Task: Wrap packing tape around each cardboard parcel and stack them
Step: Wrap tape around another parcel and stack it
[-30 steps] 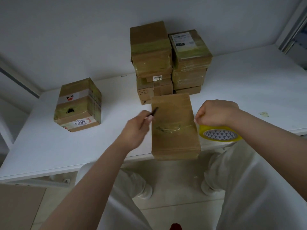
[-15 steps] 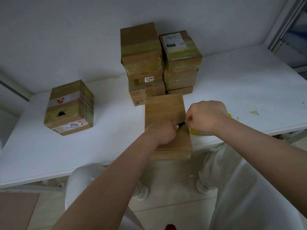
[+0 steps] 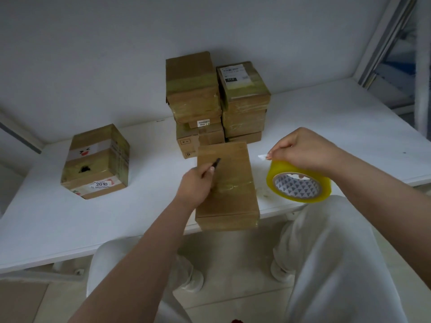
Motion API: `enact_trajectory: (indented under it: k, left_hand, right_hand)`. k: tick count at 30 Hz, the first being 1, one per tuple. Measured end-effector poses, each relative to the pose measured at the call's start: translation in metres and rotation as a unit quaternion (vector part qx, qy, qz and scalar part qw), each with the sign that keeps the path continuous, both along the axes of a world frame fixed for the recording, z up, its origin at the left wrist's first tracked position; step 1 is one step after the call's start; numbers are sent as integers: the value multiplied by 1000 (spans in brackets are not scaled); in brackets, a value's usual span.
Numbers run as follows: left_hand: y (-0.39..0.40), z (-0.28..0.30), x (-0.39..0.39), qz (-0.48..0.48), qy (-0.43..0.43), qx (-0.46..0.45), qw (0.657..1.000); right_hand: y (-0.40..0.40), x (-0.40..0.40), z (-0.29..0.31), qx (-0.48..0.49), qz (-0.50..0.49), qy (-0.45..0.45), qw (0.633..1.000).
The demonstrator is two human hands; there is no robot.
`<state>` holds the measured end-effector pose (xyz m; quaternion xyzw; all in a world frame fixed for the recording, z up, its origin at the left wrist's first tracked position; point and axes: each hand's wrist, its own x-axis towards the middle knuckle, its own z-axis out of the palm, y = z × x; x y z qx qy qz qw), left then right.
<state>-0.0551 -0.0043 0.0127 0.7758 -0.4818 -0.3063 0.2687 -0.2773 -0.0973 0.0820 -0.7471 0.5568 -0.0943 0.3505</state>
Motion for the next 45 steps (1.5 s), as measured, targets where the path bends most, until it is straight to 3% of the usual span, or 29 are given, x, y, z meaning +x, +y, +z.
enact_trajectory:
  k: [3,5,7,10,12,16,19,24,26,31,38,42,45]
  left_hand:
    - [11,1,40,106,-90,-1,990]
    - [15,4,57,121,-131,66,982]
    - [19,10,55,126,-136,68,980]
    - [23,25,23,97,-14,-66,993]
    - [20,33,-3,43,100,-74,991]
    - [11,27,-23,23,194,-94,976]
    - [9,24,-13,36,188,-102,976]
    - [16,17,25,91,96,-80,988]
    - [24,8,44,116,59,-70,989]
    - [25,-20,56,106,-60,-39,992]
    - [25,-50,58,96,-104,-41,989]
    - [23,-69,45,125,-36,-21,991]
    - [26,-81,28,179,95,-18,979]
  right_hand:
    - [5,8,-4,37,8,-49,998]
    - [8,15,-5,59,15,-81,995]
    - [11,23,-5,67,25,-101,992]
    - [14,35,-4,86,36,-125,988]
    - [16,42,-4,96,38,-140,985]
    - [16,47,-5,114,57,-147,981]
    - [15,45,-4,146,104,-123,976]
    - [-3,20,7,166,108,-158,967]
    - [-14,4,2,132,99,-120,979]
    - [-23,-9,-36,10,85,115,990]
    - [-25,0,-68,-39,89,183,978]
    - [-26,5,-92,-30,87,191,977]
    - [-21,13,-109,-18,89,161,983]
